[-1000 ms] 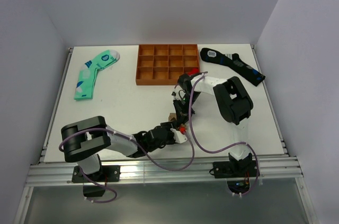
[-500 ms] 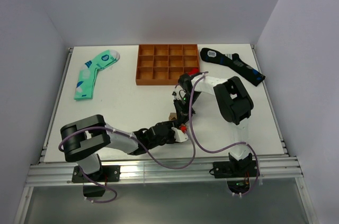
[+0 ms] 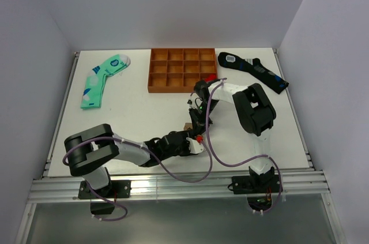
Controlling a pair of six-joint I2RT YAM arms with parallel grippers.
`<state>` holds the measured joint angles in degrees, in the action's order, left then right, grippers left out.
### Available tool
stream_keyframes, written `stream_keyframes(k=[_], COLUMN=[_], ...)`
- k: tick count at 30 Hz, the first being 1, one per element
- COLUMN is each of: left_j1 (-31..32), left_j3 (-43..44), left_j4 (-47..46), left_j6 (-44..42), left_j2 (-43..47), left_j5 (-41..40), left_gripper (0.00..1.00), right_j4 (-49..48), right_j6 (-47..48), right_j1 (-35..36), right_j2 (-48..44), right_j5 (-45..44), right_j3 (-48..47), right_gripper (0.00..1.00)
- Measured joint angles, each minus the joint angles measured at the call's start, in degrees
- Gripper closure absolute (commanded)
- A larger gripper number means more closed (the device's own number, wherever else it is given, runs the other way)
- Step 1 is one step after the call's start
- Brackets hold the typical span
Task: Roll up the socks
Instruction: Roll the sock at the center of the board.
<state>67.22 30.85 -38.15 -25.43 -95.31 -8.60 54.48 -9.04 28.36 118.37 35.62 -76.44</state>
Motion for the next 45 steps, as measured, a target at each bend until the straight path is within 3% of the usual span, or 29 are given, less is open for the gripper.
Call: stream_keyframes(k=[12, 21, 31, 45], left_j1=[-3.7, -4.1, -3.3, -1.8], left_j3=[1.2, 1.3, -0.4, -2.0], left_j4=[9.4, 9.5, 4.2, 6.7], left_j6=[0.2, -0.5, -0.9, -3.9], left_j2=[3.8, 3.0, 2.1, 6.7], left_j5=[4.5, 4.2, 1.2, -1.7], left_gripper=[0.37, 0.30, 0.29, 0.30], right_j4=[-0.4, -0.4, -0.2, -0.2], right_j6=[0.0, 0.0, 0.0, 0.0], right_j1=[0.0, 0.0, 0.0, 0.0], right_j2=[-0.3, -0.3, -0.5, -0.5], right_j5=[0.0, 0.0, -0.7, -0.7], right_j3=[0.3, 0.3, 0.3, 0.3], right_gripper=[0.98, 0.99, 0.99, 0.99])
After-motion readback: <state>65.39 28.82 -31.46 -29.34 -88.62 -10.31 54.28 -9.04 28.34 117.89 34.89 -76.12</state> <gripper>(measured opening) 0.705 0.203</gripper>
